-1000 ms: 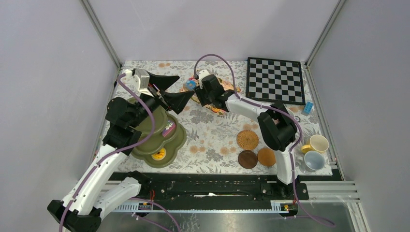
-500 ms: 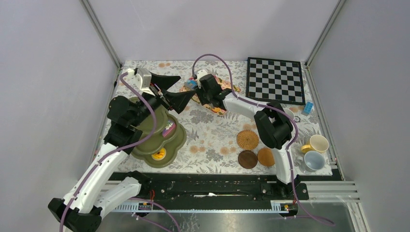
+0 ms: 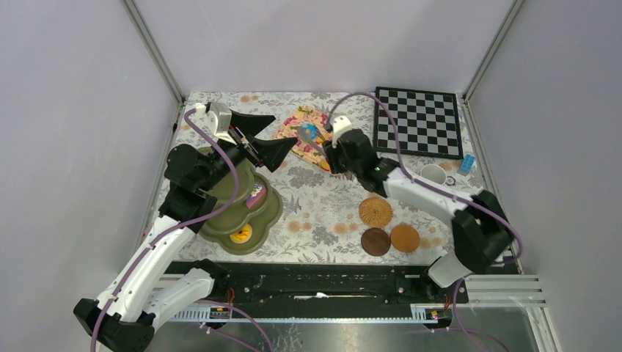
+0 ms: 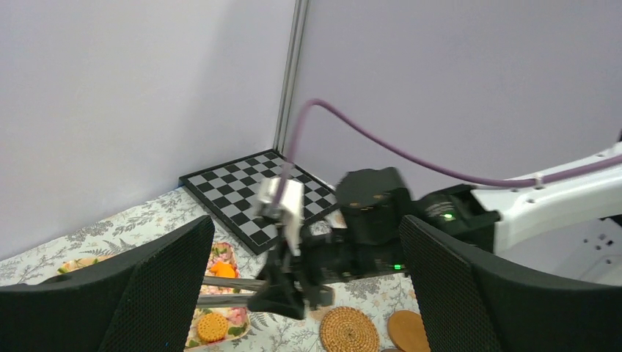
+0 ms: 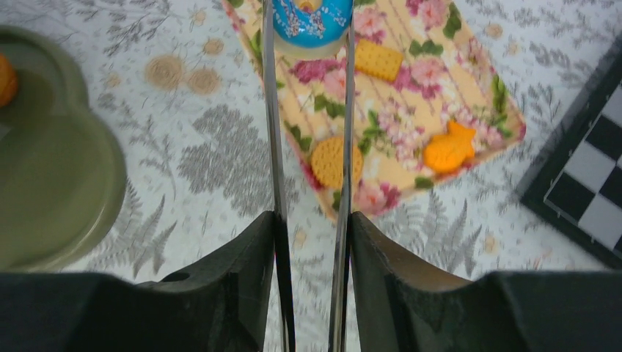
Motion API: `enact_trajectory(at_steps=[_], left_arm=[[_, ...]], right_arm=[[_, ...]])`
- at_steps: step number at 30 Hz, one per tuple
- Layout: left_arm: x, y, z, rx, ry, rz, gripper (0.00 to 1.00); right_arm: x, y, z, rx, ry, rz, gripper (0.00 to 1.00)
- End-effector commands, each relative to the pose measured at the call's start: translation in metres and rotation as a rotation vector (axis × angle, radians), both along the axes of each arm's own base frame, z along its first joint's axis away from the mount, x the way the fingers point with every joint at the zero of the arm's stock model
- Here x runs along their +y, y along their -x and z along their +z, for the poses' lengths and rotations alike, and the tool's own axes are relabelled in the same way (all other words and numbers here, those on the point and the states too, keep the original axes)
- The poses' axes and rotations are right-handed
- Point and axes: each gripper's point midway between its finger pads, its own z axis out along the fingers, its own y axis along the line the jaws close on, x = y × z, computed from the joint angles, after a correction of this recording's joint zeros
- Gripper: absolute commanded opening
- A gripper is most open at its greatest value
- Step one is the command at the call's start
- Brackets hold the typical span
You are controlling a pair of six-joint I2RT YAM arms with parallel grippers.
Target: Serve the afternoon tea
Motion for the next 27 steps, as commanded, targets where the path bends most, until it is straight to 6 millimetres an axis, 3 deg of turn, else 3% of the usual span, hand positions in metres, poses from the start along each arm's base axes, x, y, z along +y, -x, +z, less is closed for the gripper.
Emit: enact_trajectory(at_steps=[1,6,11,18,27], left_arm=[[-0.003,0.007,0.013,-0.043,0.024,-0.031,0.99],[-0.004,0.007,0.012,-0.038,0.026,-0.042,0.99],[-0.005,0.005,0.011,-0.034,0.024,-0.041,0.99],[-0.006,0.002,0.008,-0.025,0.021,-0.034,0.99],[-0.007,0.002,0.007,-0.021,0.020,-0.038,0.99]], right_arm=[[-0.008,0.041,0.015,0.002,-0.148,0.023,0.44],[-0.010,0.097,0.018,0.003,-0.188,0.105,0.44],[0.009,0.134,0.016,0.040,-0.224,0.178,0.42],[0.042,0.162,-0.003,0.057,-0.144,0.272,0.42],[0.073,0.178,-0.003,0.074,-0.171,0.344,0.42]])
